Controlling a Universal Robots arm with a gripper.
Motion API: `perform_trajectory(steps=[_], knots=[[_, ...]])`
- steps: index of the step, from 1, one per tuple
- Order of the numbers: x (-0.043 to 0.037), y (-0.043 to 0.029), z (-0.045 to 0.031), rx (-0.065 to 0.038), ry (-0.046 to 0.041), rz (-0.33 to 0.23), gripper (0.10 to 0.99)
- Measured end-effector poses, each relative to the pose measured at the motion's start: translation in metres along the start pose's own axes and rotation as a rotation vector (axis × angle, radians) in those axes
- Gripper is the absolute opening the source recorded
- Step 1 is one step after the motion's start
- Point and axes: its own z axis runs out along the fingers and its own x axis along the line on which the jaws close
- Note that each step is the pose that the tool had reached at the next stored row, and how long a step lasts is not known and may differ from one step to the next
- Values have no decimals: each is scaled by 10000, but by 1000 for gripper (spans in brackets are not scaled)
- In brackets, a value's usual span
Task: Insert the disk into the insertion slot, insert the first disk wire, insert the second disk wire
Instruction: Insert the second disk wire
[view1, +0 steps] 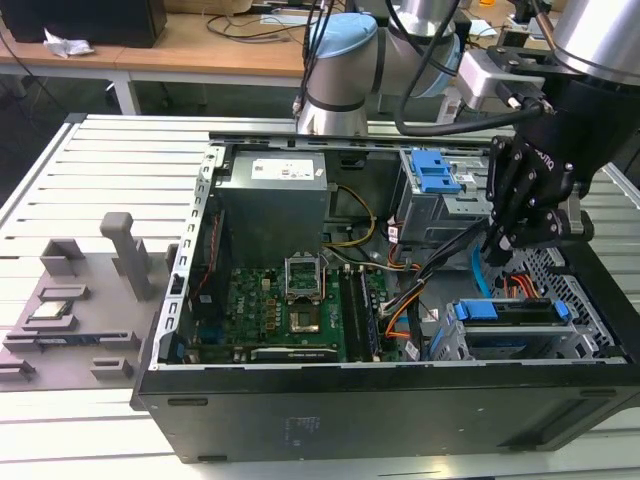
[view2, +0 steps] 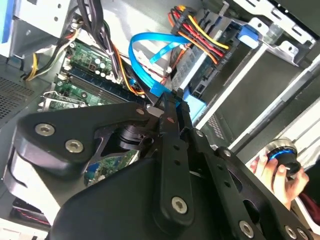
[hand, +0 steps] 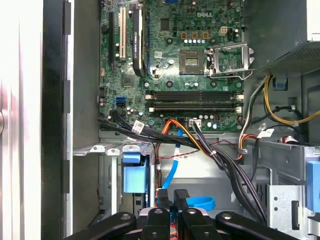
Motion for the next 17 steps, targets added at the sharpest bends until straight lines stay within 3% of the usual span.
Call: perform_trajectory(steps=[3, 7, 17], knots=[[150, -4, 6, 0, 4, -1, 161], [262, -6, 14, 0, 5, -1, 161], [257, -97, 175, -1, 17, 0, 161]])
